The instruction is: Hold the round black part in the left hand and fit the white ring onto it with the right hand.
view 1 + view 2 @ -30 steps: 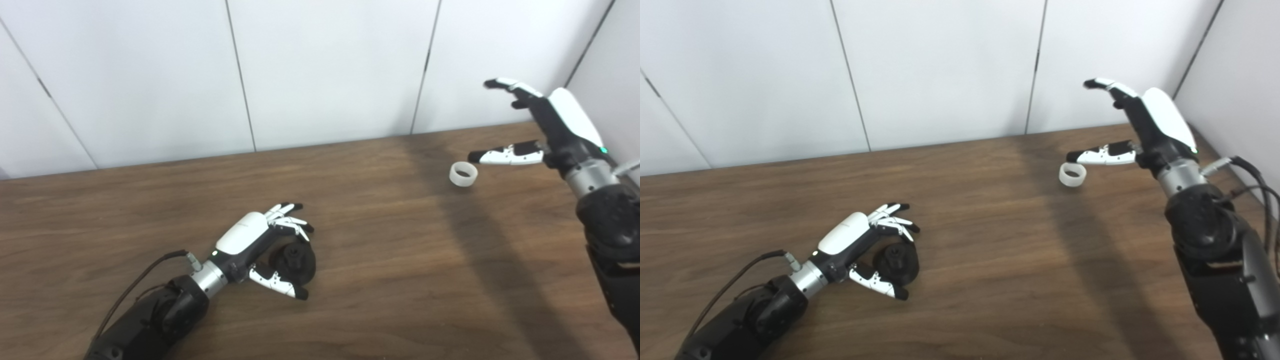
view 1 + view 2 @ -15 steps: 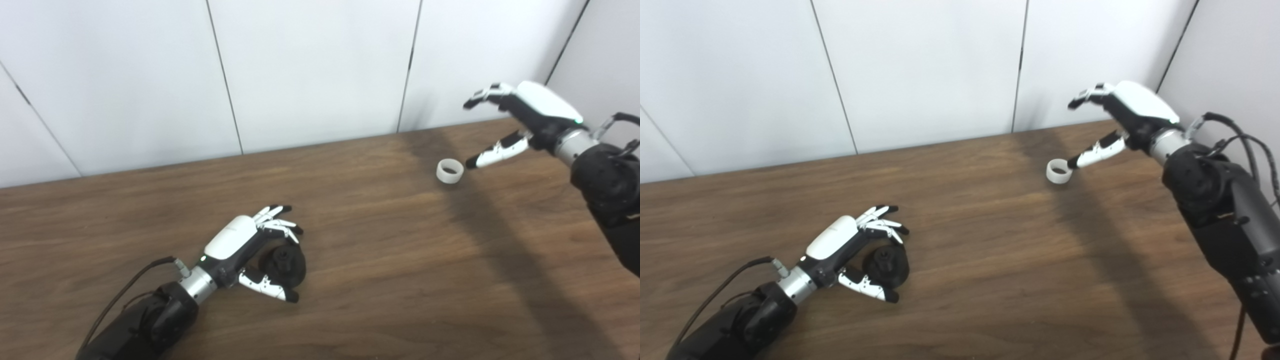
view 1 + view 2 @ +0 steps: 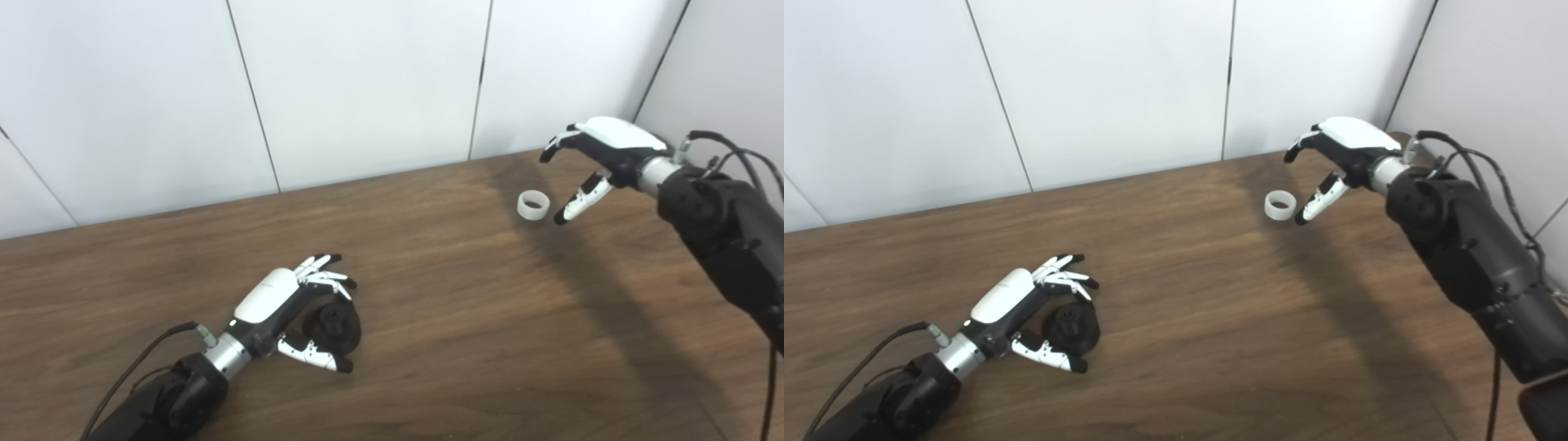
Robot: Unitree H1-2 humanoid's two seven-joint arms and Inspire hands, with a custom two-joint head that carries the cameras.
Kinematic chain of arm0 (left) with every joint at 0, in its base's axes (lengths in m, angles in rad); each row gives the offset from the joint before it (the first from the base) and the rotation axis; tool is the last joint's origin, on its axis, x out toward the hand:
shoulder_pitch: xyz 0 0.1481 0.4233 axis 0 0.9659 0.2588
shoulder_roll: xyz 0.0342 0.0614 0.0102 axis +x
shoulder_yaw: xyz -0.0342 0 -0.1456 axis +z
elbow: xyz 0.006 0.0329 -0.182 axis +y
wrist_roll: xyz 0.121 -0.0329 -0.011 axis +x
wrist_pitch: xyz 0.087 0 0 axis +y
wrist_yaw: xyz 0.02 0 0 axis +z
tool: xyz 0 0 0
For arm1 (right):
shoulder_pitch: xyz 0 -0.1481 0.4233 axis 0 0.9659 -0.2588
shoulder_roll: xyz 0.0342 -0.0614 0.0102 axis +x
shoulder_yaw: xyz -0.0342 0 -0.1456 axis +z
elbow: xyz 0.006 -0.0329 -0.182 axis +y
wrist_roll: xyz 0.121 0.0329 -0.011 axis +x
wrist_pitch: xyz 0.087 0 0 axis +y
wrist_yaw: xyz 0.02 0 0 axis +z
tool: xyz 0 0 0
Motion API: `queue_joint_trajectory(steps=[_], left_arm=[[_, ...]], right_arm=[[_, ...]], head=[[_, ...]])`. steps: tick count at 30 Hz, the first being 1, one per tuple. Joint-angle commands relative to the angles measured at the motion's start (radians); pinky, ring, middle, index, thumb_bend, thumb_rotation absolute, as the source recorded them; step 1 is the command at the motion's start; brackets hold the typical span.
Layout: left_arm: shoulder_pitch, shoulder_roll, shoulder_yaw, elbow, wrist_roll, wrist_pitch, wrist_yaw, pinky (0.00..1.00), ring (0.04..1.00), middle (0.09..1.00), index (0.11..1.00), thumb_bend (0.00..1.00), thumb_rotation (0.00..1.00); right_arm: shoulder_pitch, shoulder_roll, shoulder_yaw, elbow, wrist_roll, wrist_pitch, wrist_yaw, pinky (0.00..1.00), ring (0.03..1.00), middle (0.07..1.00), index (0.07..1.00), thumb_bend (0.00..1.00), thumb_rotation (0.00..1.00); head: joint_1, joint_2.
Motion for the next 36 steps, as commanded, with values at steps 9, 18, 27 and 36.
queue_joint_trajectory(steps=[9,18,27,36], left_arm=[[0.041,0.037,-0.032,0.032,0.027,0.015,-0.055,1.00,0.981,0.777,0.480,0.52,0.06],[0.050,0.045,-0.035,0.031,0.021,0.015,-0.048,1.00,0.982,0.776,0.480,0.52,0.06],[0.054,0.047,-0.033,0.031,0.027,0.015,-0.048,1.00,0.976,0.772,0.480,0.52,0.06],[0.058,0.047,-0.034,0.028,0.020,0.015,-0.047,1.00,0.977,0.769,0.480,0.52,0.06]], right_arm=[[-0.081,-0.013,0.029,0.073,-0.076,-0.078,-0.053,0.93,0.960,0.884,0.743,0.91,0.16],[-0.105,0.005,0.045,0.145,-0.126,-0.149,-0.129,0.90,0.949,0.878,0.760,0.89,0.17],[-0.135,0.019,0.039,0.162,-0.163,-0.143,-0.150,0.90,0.959,0.886,0.775,0.85,0.22],[-0.151,0.030,0.052,0.181,-0.172,-0.165,-0.150,0.89,0.950,0.878,0.758,0.83,0.25]], head=[[-0.016,-0.013],[-0.035,-0.037],[-0.035,-0.043],[-0.032,-0.044]])
